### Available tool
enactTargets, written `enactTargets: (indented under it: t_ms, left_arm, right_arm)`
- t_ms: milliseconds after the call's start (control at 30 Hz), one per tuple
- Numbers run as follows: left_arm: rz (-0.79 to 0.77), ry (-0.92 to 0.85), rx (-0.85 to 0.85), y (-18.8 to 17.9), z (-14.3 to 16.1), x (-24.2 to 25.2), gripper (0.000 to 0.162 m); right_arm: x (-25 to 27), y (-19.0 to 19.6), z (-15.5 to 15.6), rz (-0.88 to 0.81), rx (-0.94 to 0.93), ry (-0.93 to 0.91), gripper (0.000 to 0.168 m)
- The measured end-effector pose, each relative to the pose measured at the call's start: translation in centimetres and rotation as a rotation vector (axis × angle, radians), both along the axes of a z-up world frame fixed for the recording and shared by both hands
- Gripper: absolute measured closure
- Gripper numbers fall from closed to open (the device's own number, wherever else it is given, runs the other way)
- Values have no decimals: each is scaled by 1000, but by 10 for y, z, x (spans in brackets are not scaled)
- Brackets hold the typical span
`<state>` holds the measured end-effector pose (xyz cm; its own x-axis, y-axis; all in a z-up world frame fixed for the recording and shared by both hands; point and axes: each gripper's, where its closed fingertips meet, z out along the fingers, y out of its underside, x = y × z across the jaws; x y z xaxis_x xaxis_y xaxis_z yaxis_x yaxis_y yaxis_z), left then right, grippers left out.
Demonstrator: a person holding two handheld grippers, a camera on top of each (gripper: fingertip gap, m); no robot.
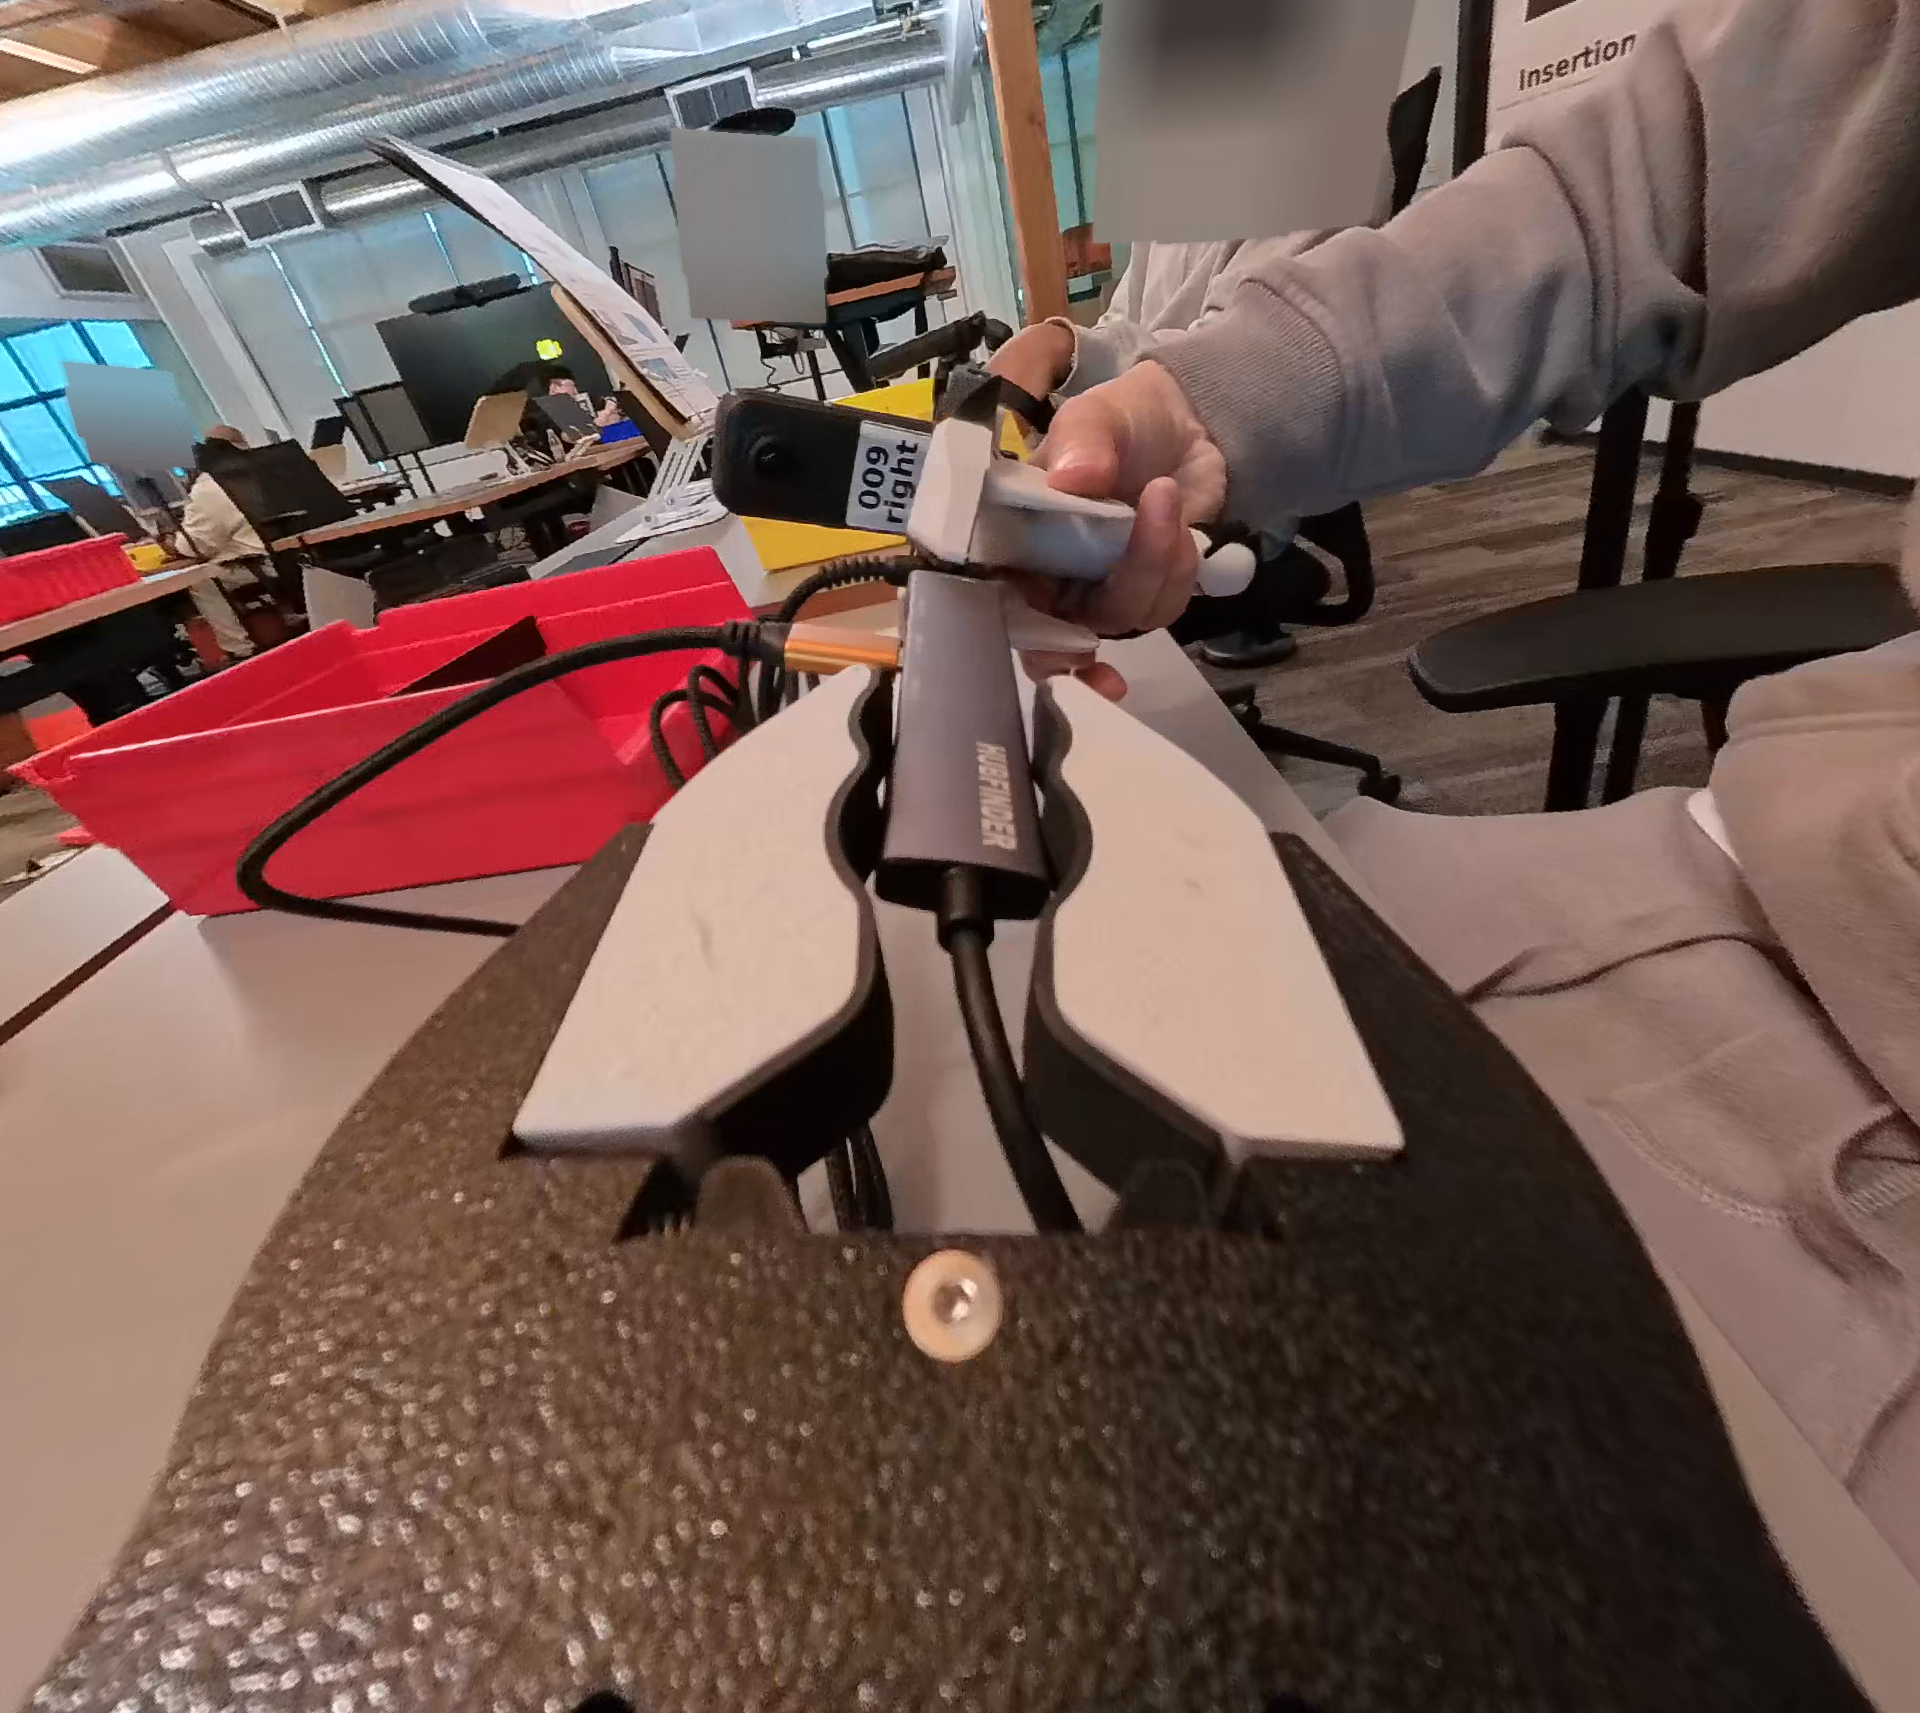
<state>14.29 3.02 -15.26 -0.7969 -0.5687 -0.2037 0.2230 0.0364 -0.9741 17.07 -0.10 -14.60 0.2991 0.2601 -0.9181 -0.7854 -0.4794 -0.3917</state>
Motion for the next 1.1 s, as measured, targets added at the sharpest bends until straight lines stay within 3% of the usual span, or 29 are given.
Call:
enactTargets:
  t_ms: [100, 200, 433, 767, 933, 1100]
  left_arm:
    - [-21, 10, 3, 1, -3, -2, 136]
    - [24, 1, 18, 5, -2, 2, 136]
    - [120, -13, 164, 8, -2, 8, 136]
    - [161, -11, 272, 5, -1, 9, 136]
    - [210, -30, 316, 3, 2, 13, 135]
    - [166, -13, 359, -3, -4, 8, 135]
  right_arm:
    - [-5, -1, -2, 27, 15, -85, 160]
    - [-1, 3, 0, -55, 48, -202, 159]
    - [9, 7, -5, -182, 85, -205, 159]
    - [7, -1, 3, -108, -1, -388, 159]
    - [11, -4, 5, -119, -1, -387, 159]
    - [5, -13, -2, -65, -39, -405, 159]
